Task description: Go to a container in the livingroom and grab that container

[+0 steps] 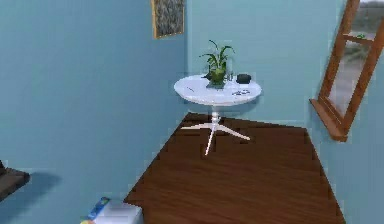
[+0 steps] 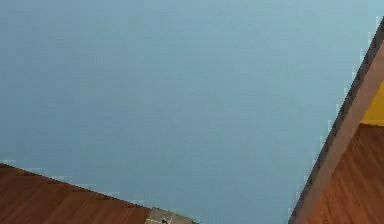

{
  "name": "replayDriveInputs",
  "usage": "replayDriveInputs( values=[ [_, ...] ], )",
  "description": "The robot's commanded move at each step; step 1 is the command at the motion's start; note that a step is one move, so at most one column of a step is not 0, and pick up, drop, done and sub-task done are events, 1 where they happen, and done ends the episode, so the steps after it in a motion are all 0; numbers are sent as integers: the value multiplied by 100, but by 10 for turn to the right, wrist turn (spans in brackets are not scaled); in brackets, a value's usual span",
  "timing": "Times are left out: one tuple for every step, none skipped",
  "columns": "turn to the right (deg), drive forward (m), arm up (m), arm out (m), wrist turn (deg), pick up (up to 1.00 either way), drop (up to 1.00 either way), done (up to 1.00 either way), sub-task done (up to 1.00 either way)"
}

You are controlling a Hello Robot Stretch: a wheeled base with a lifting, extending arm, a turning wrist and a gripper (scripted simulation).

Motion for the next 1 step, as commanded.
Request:
replayDriveInputs(
  values=[
    [150,0,0,0,0,0,0,0,0]
  ],
)
